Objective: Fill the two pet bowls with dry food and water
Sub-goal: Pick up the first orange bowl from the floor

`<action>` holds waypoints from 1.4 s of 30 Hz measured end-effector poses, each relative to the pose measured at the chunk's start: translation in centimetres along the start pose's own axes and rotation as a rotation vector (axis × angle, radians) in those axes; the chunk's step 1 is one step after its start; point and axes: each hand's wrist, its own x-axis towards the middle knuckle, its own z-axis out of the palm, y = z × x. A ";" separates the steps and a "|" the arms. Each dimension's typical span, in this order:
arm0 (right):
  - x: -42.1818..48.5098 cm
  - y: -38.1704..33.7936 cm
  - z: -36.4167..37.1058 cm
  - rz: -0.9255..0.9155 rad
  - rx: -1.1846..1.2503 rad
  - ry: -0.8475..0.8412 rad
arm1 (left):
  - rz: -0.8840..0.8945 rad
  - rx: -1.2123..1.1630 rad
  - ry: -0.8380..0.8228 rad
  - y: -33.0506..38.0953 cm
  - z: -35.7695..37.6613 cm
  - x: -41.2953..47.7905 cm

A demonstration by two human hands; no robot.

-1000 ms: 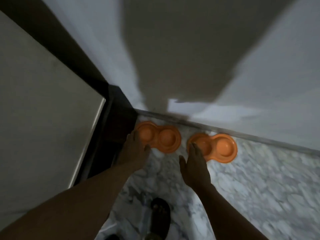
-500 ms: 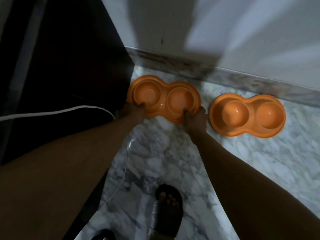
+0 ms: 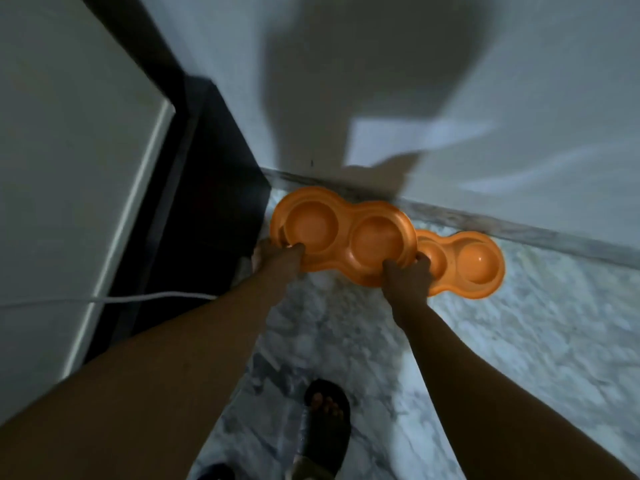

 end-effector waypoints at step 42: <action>-80.1 -30.2 -22.6 -0.407 0.405 -0.155 | 0.465 -0.484 0.008 2.2 -67.5 -64.2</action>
